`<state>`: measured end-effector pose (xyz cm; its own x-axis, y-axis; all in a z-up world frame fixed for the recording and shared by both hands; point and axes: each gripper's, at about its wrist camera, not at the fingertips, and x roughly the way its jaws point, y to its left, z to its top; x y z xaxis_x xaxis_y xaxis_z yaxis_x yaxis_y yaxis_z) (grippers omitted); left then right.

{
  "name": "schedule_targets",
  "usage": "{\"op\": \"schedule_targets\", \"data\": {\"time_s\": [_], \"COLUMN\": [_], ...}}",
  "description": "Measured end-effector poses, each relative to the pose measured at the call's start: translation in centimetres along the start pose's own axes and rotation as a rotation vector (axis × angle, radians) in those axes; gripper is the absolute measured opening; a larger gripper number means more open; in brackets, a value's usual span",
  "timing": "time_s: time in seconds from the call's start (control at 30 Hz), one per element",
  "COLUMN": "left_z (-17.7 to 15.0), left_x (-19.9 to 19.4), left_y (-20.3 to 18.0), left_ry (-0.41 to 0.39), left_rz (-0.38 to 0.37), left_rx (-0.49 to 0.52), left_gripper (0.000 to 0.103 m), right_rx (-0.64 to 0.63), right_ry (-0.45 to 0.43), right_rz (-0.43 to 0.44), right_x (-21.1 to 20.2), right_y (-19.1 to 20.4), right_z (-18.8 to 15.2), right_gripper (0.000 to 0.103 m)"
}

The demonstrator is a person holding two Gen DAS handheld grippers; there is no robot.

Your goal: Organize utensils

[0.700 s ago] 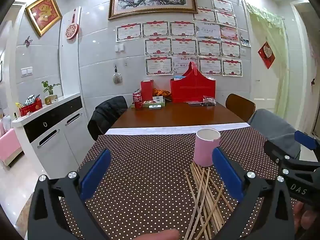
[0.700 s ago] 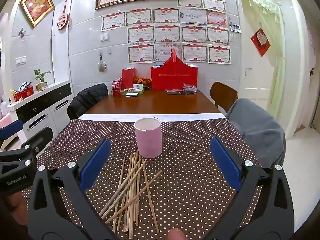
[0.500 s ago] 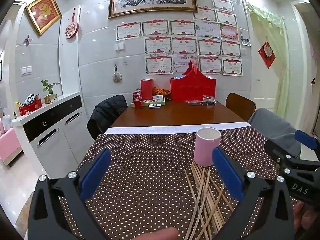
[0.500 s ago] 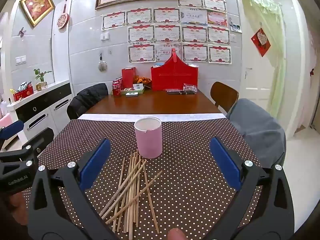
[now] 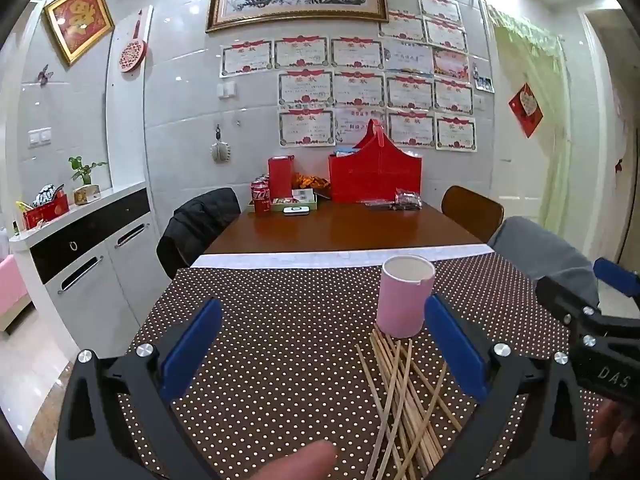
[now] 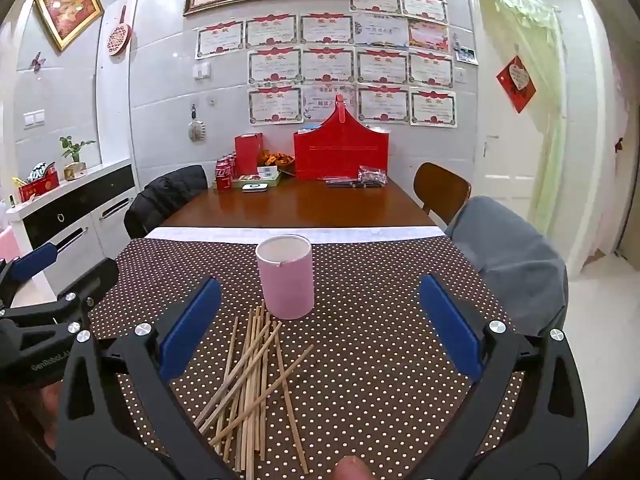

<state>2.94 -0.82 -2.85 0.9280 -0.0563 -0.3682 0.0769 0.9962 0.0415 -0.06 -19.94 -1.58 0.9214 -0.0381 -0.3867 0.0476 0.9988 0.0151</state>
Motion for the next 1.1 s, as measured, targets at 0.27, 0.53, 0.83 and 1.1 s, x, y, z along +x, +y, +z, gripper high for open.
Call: {"op": "schedule_targets", "data": {"time_s": [0.27, 0.53, 0.83, 1.1], "left_z": [0.2, -0.1, -0.4, -0.8], "left_x": [0.7, 1.1, 1.9, 1.9], "left_y": [0.1, 0.3, 0.7, 0.6], "left_ry": [0.026, 0.044, 0.068, 0.071], "left_rz": [0.009, 0.008, 0.005, 0.009], "left_rx": [0.007, 0.017, 0.012, 0.015], "left_gripper": [0.100, 0.100, 0.100, 0.100], "right_rx": [-0.011, -0.010, -0.012, -0.021], "right_ry": [0.011, 0.018, 0.032, 0.048], "right_rz": [0.003, 0.002, -0.005, -0.004], "right_x": [1.1, 1.6, 2.2, 2.5], "right_y": [0.1, 0.1, -0.1, -0.2], "right_z": [-0.2, -0.2, -0.3, -0.3], "right_gripper": [0.097, 0.097, 0.097, 0.097]}}
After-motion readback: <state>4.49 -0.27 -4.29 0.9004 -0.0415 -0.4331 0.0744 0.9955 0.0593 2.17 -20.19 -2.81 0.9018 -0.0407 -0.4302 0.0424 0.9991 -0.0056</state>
